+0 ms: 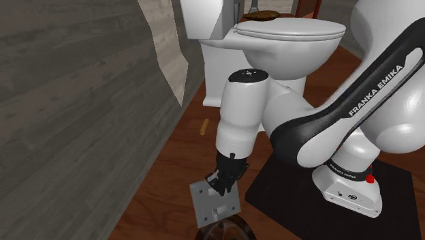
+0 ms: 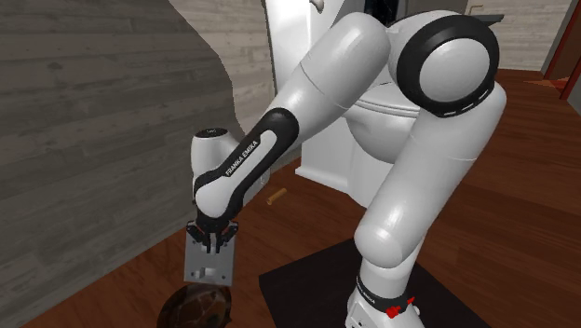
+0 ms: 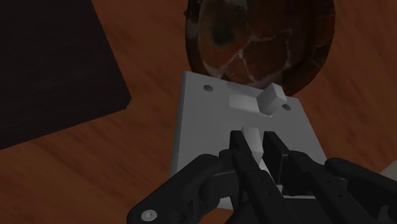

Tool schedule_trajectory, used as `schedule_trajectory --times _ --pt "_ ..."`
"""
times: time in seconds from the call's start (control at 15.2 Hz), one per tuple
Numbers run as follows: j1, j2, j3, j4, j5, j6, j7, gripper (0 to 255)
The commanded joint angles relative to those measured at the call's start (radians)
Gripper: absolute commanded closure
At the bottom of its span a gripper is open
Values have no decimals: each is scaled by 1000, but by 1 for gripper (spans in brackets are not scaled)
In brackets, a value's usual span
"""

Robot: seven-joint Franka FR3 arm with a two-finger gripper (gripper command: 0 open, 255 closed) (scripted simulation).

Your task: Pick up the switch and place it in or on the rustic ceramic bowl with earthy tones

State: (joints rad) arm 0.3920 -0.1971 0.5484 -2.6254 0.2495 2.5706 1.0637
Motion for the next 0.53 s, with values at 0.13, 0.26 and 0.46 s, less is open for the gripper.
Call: schedule_trajectory --times 0.13,0.26,0.46 --pt "14 54 81 72 -62 -11 152 255" --pt "18 84 113 104 -98 -13 218 255" --pt "10 126 120 92 -136 35 245 255"
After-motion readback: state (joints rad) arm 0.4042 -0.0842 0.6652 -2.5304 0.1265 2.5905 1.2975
